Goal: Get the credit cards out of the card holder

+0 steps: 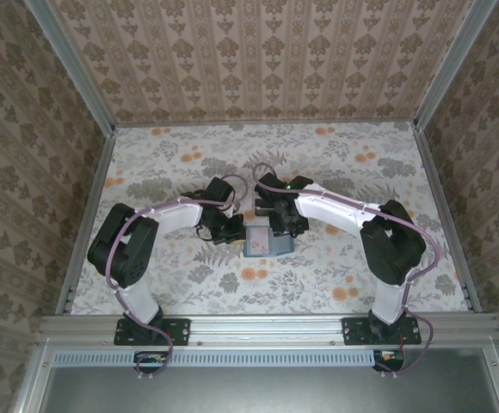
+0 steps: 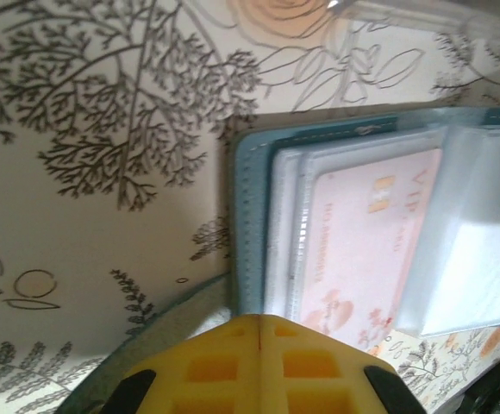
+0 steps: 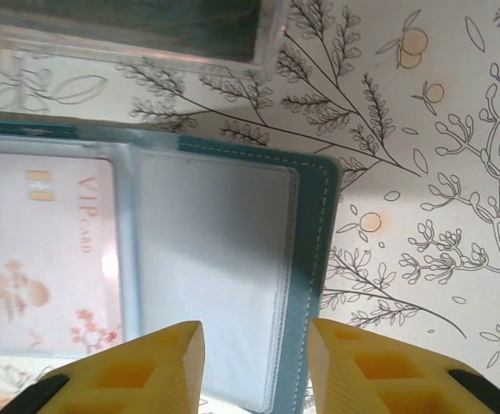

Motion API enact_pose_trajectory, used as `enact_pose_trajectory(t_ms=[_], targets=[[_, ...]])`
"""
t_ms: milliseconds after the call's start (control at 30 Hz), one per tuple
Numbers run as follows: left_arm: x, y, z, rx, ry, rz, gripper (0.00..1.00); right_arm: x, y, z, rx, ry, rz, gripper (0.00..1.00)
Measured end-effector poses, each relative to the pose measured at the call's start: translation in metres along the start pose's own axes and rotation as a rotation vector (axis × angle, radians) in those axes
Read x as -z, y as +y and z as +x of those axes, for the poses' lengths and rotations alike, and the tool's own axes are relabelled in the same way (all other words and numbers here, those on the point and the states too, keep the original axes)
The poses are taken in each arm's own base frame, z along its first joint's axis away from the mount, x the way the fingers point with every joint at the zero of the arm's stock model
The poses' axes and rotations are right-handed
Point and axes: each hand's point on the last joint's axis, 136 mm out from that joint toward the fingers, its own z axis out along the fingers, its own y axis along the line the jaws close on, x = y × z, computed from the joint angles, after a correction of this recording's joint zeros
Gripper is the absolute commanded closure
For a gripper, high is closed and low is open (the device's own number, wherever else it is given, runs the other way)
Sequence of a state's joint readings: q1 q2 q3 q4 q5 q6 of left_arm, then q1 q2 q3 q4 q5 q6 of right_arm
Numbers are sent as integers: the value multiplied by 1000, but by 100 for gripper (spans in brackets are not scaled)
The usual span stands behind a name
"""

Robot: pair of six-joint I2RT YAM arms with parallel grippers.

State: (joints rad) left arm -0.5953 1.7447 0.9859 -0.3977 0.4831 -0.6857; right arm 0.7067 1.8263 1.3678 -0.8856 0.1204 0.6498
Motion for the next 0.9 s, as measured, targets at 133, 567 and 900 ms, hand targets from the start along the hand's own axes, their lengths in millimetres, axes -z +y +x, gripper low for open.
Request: enact_pose_trajectory(t_ms=[133, 567, 900], targets=[[2, -9, -5, -12, -13, 17, 97, 7, 10, -3, -8, -14, -68, 68], [-2, -28, -10, -27, -8, 78, 99, -14, 47, -6, -186, 70, -440, 78], [-15, -16, -4, -5, 39, 49, 99, -32, 61, -10, -207, 104, -509, 79]])
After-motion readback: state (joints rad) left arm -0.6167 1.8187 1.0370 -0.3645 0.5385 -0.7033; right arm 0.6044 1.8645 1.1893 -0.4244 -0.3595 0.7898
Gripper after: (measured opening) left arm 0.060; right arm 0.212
